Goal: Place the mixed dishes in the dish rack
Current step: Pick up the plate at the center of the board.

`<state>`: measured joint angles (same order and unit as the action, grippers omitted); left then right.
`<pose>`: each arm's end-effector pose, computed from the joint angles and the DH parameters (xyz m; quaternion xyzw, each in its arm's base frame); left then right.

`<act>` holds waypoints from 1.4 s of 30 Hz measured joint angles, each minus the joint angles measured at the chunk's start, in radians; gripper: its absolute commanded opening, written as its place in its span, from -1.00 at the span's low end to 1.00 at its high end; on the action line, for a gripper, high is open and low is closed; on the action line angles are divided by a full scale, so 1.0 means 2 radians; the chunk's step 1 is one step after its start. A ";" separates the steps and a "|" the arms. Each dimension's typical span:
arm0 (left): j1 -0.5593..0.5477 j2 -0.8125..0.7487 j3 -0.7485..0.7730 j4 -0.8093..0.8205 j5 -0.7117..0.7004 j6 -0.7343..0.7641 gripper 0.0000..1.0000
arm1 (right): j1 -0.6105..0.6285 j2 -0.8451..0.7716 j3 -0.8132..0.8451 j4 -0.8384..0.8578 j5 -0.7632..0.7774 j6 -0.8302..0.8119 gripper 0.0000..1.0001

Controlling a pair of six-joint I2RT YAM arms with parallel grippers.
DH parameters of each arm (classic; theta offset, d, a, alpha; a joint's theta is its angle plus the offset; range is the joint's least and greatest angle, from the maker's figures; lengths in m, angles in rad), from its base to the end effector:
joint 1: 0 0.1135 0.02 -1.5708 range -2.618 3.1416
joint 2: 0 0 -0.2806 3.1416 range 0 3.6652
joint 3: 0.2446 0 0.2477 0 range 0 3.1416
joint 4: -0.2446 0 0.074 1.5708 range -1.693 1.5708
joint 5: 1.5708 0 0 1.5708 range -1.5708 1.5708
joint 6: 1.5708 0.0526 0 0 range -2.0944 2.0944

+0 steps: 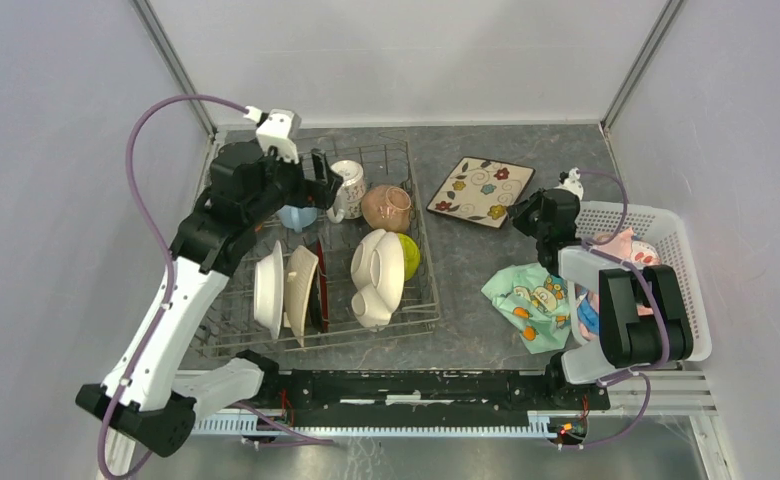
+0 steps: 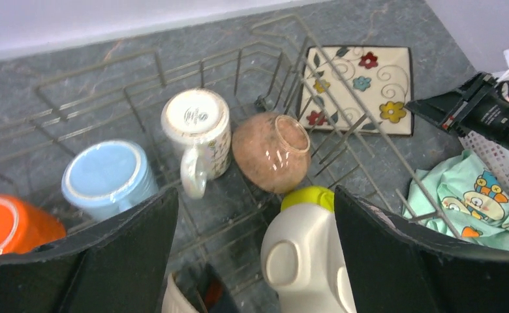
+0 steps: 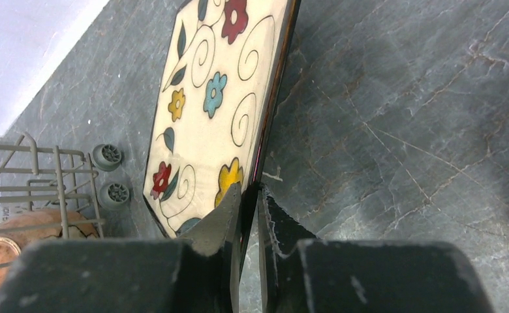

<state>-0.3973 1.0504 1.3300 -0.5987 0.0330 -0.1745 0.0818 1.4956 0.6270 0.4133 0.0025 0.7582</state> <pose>0.1977 -0.0848 0.4412 0.0997 0.8043 -0.1780 0.5582 0.3126 0.0255 0.1929 0.2821 0.8002 0.2148 0.4837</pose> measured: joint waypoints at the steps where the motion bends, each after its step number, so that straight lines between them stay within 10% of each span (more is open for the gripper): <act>1: -0.007 0.007 0.003 0.008 -0.001 0.007 0.82 | -0.001 -0.002 -0.002 -0.002 -0.004 0.002 -1.00; 20: -0.381 0.194 0.054 0.221 -0.159 0.264 0.73 | -0.048 -0.011 -0.071 0.063 -0.089 0.076 -1.00; 30: -0.416 0.248 -0.066 0.344 -0.142 0.372 0.53 | -0.091 -0.011 -0.083 0.082 -0.153 0.085 -1.00; 42: -0.422 0.353 -0.036 0.424 -0.142 0.445 0.52 | -0.114 -0.019 -0.083 0.083 -0.192 0.084 -1.00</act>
<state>-1.2407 1.7557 1.2579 0.2485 -0.2508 0.7151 -0.1459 1.4574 0.4610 0.5800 -0.3813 0.9268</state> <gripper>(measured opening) 0.774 0.103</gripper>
